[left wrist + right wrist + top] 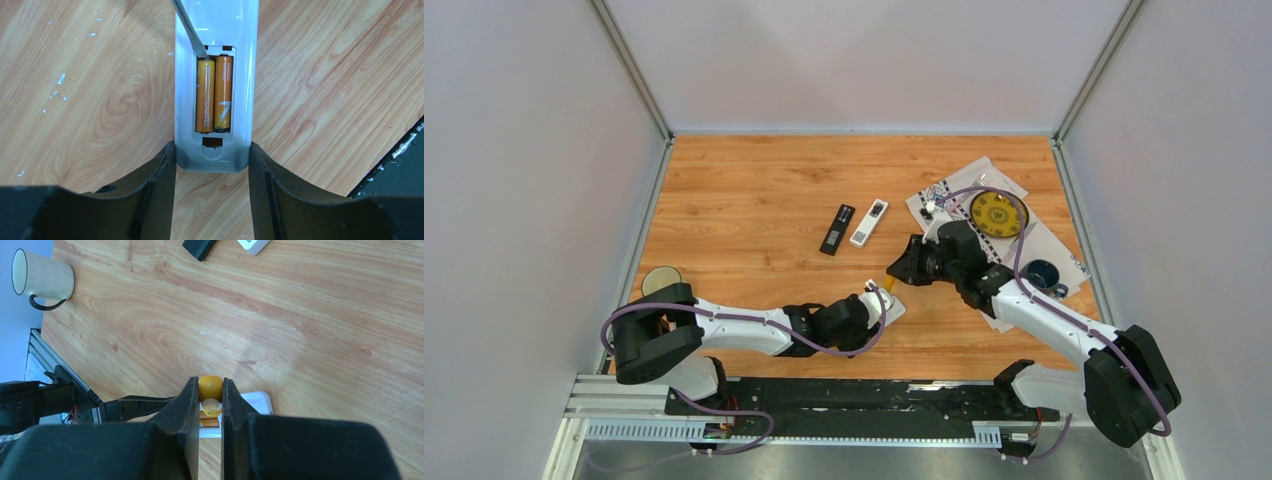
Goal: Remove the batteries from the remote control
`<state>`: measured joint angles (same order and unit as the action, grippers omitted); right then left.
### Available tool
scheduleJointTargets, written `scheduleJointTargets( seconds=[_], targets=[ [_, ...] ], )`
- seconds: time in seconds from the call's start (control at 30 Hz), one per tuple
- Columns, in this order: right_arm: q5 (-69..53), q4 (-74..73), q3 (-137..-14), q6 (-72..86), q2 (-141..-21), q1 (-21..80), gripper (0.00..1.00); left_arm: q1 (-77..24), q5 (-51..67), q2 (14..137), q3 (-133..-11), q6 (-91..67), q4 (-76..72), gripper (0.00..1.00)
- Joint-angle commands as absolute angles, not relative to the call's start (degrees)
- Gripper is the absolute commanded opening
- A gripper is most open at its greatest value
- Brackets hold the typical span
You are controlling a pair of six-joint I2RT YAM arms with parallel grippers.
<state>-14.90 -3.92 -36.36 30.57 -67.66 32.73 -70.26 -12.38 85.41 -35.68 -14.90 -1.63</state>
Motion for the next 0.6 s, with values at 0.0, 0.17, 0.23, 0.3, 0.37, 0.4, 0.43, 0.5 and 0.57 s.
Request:
scheduleJointTargets(
  seconds=[0.0,0.17,0.23,0.3,0.37,0.4,0.43,0.5,0.57],
  targets=[
    [-11.95,-2.29,-37.0,28.74,-66.97,34.01,0.0,-70.58,-11.42,85.17,-34.63,-15.12,1.23,0.0],
    [-10.55,-2.55,-36.91,27.95,-67.59,34.89,0.0,-70.58,-11.43,85.17,-34.98,-15.29,1.85,0.0],
    [-9.59,-2.55,-36.83,27.69,-68.02,35.77,0.0,-70.58,-11.34,85.25,-34.89,-15.29,1.58,0.0],
    [-8.44,-2.72,-36.83,27.51,-68.11,36.3,0.0,-70.58,-11.25,85.52,-34.98,-15.29,1.49,0.0],
    [-7.04,-3.16,-37.0,27.25,-68.2,36.82,0.0,-70.66,-11.08,85.87,-35.24,-15.38,1.93,0.0],
    [-6.34,-3.34,-37.09,26.81,-68.2,37.52,0.0,-70.58,-10.99,85.87,-35.24,-15.47,1.85,0.0],
    [-5.63,-3.51,-37.18,26.46,-68.2,37.96,0.0,-70.58,-10.9,85.96,-35.16,-15.47,1.67,0.0],
    [-3.17,-4.04,-37.44,25.5,-68.38,39.28,0.0,-70.58,-10.9,86.13,-35.07,-15.47,1.5,0.0],
    [-0.63,-5.27,-37.79,24.87,-68.55,40.25,0.0,-70.58,-10.9,86.4,-35.33,-15.47,1.84,0.0]
  ],
)
